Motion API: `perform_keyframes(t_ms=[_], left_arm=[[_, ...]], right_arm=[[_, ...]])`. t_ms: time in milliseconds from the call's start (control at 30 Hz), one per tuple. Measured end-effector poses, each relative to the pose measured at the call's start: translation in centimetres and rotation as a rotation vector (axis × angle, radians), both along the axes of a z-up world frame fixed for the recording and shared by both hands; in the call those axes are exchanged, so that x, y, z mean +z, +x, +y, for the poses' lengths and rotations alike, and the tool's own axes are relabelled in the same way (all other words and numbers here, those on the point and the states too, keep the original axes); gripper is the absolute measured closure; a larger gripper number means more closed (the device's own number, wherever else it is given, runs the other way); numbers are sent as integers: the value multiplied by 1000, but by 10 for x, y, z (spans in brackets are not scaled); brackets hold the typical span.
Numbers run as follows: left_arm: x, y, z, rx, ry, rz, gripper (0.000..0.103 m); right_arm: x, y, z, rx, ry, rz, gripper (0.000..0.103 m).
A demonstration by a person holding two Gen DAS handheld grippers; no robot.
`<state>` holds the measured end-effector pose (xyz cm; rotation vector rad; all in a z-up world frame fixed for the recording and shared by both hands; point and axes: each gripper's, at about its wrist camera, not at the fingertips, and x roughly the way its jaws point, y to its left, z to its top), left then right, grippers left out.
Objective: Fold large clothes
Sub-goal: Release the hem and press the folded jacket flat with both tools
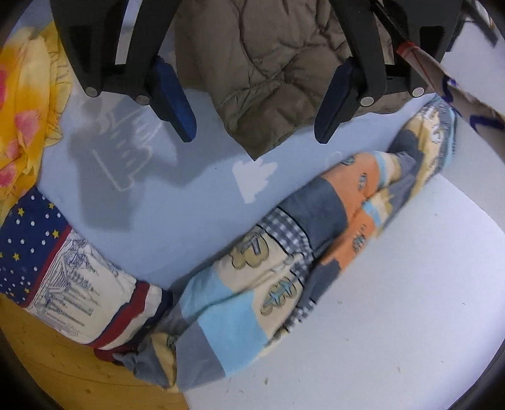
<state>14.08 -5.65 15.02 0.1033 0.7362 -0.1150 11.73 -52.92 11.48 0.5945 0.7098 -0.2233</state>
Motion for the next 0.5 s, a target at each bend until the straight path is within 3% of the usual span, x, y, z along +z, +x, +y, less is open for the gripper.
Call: perform_keyframes(t_ms=[200, 367, 500], left_arm=[[-21, 3, -26, -10, 37, 20, 57], [-47, 18, -27, 7, 85, 77, 57], [-67, 31, -21, 30, 86, 111, 50]], right_arm=[[-3, -7, 63, 191, -132, 17, 22], [-42, 17, 132, 294, -289, 119, 22], [-76, 43, 140, 290, -337, 218, 22]])
